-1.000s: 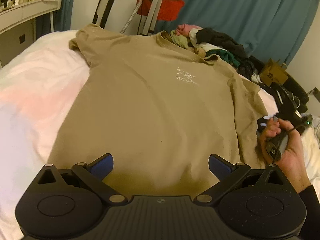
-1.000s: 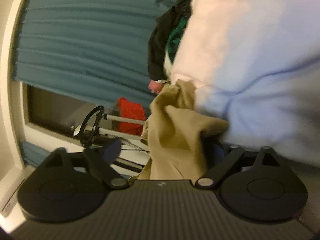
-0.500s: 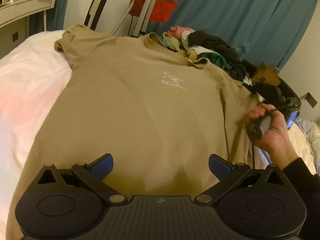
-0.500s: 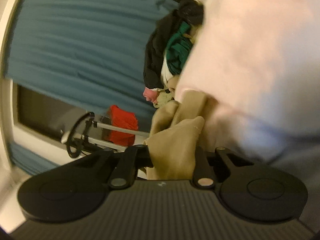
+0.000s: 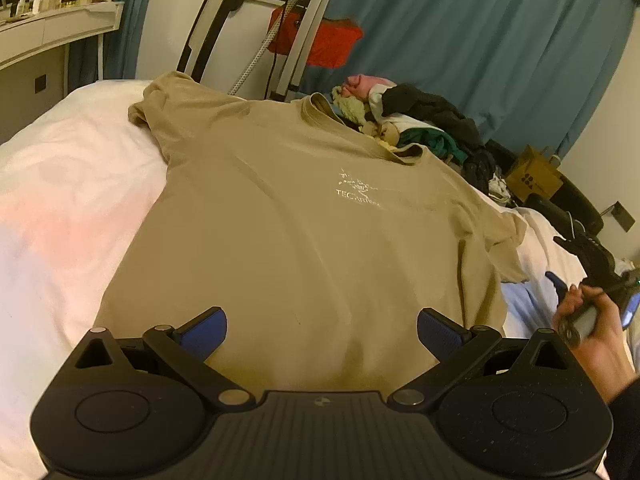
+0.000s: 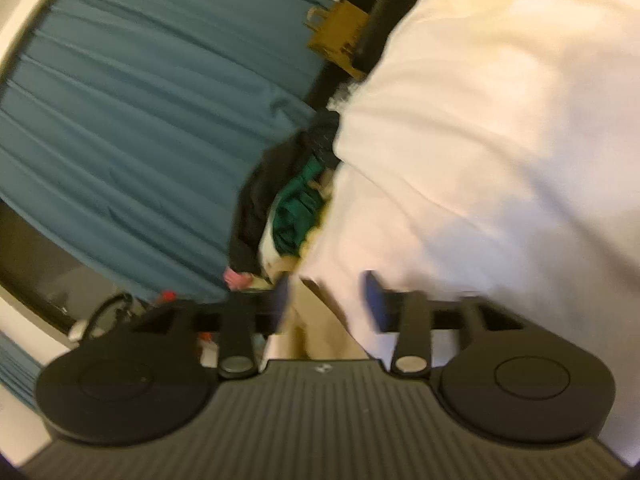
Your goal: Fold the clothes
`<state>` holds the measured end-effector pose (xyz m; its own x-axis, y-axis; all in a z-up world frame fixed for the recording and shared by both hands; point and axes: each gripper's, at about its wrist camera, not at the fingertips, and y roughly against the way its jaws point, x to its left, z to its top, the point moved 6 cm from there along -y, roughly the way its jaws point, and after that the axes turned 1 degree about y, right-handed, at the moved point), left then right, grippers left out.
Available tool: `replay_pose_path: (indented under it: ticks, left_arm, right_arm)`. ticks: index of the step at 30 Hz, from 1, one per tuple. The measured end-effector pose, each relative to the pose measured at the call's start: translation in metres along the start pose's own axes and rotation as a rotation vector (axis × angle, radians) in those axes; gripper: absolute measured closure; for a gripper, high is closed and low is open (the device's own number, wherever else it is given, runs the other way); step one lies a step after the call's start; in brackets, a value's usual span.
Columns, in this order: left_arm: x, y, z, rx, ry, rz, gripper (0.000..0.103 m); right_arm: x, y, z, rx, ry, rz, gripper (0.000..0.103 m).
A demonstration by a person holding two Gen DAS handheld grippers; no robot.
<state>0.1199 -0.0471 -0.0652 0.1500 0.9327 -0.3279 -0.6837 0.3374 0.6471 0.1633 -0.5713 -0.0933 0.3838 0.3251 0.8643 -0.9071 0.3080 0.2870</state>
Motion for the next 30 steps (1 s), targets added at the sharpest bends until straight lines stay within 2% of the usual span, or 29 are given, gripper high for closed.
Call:
replay_pose_path:
  ticks: [2,6,10,12,15,18,22,27,30]
  left_arm:
    - [-0.001,0.001,-0.002,0.01,-0.011,-0.01,0.001]
    - [-0.01,-0.001,-0.02,0.055,-0.083,-0.059,0.001]
    - [-0.025,-0.008,-0.04,0.135,-0.151,-0.106,0.005]
    - [-0.037,-0.004,-0.047,0.135,-0.201,-0.137,0.005]
    - [-0.052,0.005,-0.059,0.11,-0.295,-0.145,0.005]
    - [-0.06,0.017,-0.074,0.119,-0.347,-0.168,0.008]
    - [-0.066,0.033,-0.097,0.184,-0.331,-0.237,0.016]
    - [-0.087,0.043,-0.123,0.272,-0.31,-0.356,0.033]
    - [-0.104,0.036,-0.139,0.303,-0.338,-0.392,0.04]
  right_arm:
    - [-0.001,0.015,-0.011,0.029,0.019,0.022,0.032]
    - [0.007,0.034,-0.051,0.15,0.065,0.038,0.032]
    - [0.01,0.073,-0.083,0.212,0.055,0.028,0.032]
    - [0.016,0.101,-0.095,0.225,0.048,0.027,0.032]
    - [0.028,0.148,-0.105,0.217,0.033,0.042,0.032]
    - [0.045,0.197,-0.11,0.225,0.135,0.013,0.031]
    - [0.079,0.254,-0.106,0.143,0.359,0.03,0.031]
    - [0.114,0.303,-0.109,-0.076,0.658,0.055,0.031]
    - [0.116,0.318,-0.116,-0.1,0.732,0.091,0.031]
